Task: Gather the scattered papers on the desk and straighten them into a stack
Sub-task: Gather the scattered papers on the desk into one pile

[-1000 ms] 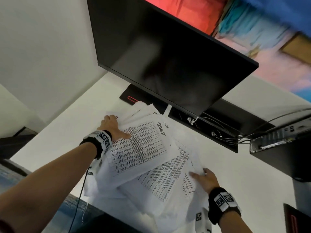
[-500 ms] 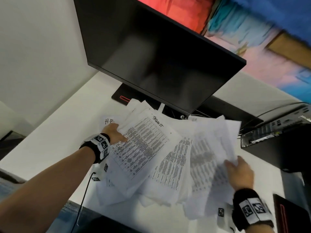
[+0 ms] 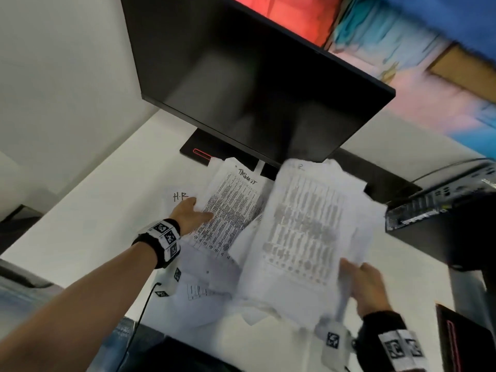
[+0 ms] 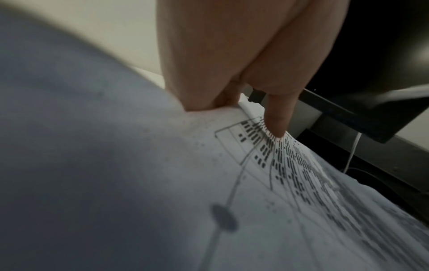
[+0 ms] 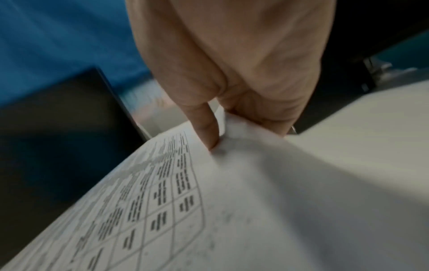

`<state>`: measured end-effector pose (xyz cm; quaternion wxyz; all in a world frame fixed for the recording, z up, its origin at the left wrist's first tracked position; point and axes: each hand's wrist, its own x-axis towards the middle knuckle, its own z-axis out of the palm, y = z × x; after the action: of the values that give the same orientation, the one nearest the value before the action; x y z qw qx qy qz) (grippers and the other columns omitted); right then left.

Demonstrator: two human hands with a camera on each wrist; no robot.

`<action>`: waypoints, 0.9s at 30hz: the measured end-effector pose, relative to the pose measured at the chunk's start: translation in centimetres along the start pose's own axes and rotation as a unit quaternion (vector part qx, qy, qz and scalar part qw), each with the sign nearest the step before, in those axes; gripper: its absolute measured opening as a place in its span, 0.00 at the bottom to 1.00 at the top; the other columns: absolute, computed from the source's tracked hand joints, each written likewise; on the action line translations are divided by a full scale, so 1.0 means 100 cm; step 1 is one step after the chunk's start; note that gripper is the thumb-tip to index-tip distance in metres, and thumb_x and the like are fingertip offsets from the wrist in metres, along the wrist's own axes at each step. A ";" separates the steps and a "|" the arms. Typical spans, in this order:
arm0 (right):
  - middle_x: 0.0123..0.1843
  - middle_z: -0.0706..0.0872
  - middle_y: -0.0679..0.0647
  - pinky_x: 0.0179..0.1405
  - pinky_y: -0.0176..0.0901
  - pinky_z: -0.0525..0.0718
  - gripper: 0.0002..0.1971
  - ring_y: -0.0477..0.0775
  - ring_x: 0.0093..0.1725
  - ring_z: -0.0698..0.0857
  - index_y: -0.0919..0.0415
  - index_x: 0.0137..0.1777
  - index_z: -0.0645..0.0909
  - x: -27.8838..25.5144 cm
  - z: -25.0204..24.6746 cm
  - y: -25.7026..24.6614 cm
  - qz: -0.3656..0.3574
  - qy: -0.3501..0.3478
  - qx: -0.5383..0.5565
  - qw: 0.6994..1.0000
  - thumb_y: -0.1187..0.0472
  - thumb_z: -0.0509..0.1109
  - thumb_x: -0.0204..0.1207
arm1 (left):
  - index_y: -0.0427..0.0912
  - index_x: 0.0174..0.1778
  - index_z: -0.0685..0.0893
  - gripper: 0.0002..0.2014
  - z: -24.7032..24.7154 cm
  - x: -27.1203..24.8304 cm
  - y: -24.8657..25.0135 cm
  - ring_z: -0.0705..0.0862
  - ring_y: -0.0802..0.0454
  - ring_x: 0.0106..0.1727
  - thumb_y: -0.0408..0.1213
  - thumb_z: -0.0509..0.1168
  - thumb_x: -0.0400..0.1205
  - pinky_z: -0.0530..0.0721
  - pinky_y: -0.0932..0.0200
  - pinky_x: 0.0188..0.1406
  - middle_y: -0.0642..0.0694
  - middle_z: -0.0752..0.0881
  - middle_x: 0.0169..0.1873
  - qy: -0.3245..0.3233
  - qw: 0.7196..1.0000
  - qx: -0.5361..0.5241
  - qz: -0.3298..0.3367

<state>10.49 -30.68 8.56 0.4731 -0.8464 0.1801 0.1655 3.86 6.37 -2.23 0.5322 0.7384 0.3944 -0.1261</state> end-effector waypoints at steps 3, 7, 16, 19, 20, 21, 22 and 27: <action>0.51 0.90 0.68 0.46 0.49 0.87 0.12 0.64 0.48 0.88 0.75 0.58 0.85 0.020 0.039 0.045 0.021 -0.069 -0.078 0.994 0.66 0.68 0.83 | 0.37 0.88 0.49 0.46 0.008 -0.013 0.002 0.56 0.42 0.87 0.40 0.72 0.82 0.57 0.49 0.84 0.40 0.55 0.87 -0.020 1.000 0.015 0.015; 0.59 0.88 0.70 0.54 0.54 0.87 0.25 0.66 0.56 0.89 0.68 0.59 0.87 0.044 0.064 0.076 -0.003 -0.122 -0.193 0.974 0.47 0.72 0.72 | 0.37 0.86 0.55 0.39 0.021 -0.027 0.009 0.65 0.37 0.84 0.41 0.68 0.84 0.66 0.45 0.80 0.38 0.64 0.84 -0.061 0.998 -0.004 0.030; 0.66 0.82 0.66 0.65 0.54 0.80 0.41 0.66 0.62 0.85 0.58 0.77 0.60 0.052 0.047 0.062 0.086 -0.071 -0.070 0.991 0.58 0.82 0.71 | 0.37 0.78 0.70 0.33 0.035 -0.042 0.012 0.77 0.37 0.73 0.55 0.65 0.83 0.77 0.43 0.72 0.39 0.78 0.75 0.089 0.995 0.050 -0.001; 0.69 0.83 0.63 0.69 0.56 0.80 0.46 0.66 0.66 0.85 0.64 0.80 0.65 0.061 0.047 0.063 0.087 -0.071 -0.068 0.991 0.55 0.86 0.67 | 0.30 0.75 0.66 0.34 0.016 -0.039 0.004 0.77 0.35 0.70 0.45 0.70 0.80 0.80 0.41 0.66 0.33 0.75 0.71 0.241 0.959 0.092 -0.118; 0.67 0.85 0.64 0.66 0.56 0.83 0.43 0.66 0.63 0.87 0.66 0.77 0.70 0.064 0.049 0.063 0.088 -0.079 -0.063 0.991 0.55 0.87 0.65 | 0.28 0.75 0.65 0.34 0.013 -0.038 0.002 0.77 0.34 0.69 0.41 0.72 0.79 0.80 0.42 0.65 0.32 0.73 0.71 0.237 0.957 0.081 -0.145; 0.65 0.87 0.66 0.64 0.57 0.84 0.40 0.66 0.60 0.88 0.67 0.74 0.74 0.066 0.052 0.064 0.088 -0.090 -0.058 0.990 0.56 0.87 0.65 | 0.28 0.74 0.65 0.33 0.012 -0.036 0.000 0.79 0.34 0.68 0.38 0.72 0.78 0.81 0.45 0.64 0.32 0.74 0.70 0.216 0.962 0.065 -0.153; 0.62 0.89 0.67 0.62 0.57 0.85 0.35 0.66 0.58 0.89 0.69 0.71 0.77 0.065 0.054 0.063 0.087 -0.102 -0.054 0.989 0.58 0.86 0.66 | 0.28 0.71 0.69 0.29 0.012 -0.036 -0.001 0.81 0.34 0.65 0.37 0.72 0.79 0.82 0.47 0.60 0.32 0.77 0.68 0.184 0.970 0.055 -0.147; 0.57 0.91 0.69 0.56 0.55 0.84 0.18 0.68 0.55 0.90 0.71 0.64 0.85 0.058 0.057 0.067 0.071 -0.148 -0.067 0.984 0.68 0.78 0.75 | 0.38 0.49 0.85 0.10 -0.011 -0.047 0.007 0.85 0.40 0.49 0.41 0.63 0.84 0.81 0.55 0.47 0.38 0.89 0.54 0.100 0.989 0.101 -0.028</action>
<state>11.87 -29.91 -1.86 0.4237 -0.8272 0.1564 0.3342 1.05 5.18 1.54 0.4088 0.7860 0.4515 -0.1059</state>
